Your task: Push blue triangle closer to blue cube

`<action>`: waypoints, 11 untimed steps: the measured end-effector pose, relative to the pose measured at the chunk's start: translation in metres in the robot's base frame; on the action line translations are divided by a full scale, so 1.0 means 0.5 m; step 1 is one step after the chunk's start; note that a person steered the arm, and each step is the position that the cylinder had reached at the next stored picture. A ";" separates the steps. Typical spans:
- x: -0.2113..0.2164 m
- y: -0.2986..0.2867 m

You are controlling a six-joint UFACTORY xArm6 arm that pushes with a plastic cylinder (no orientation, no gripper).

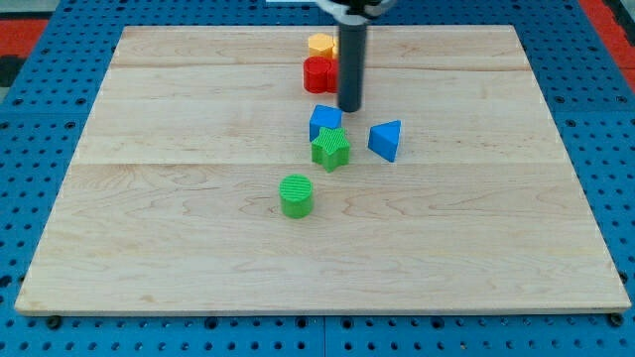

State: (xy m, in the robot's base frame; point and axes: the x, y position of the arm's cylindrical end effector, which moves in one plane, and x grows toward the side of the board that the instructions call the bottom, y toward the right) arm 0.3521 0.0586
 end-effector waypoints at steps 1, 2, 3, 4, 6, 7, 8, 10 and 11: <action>0.018 0.137; 0.064 0.160; 0.075 0.130; 0.075 0.101; 0.075 0.043; 0.075 0.031; 0.075 0.099; 0.095 0.134; 0.095 0.104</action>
State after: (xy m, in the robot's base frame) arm 0.3996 0.1106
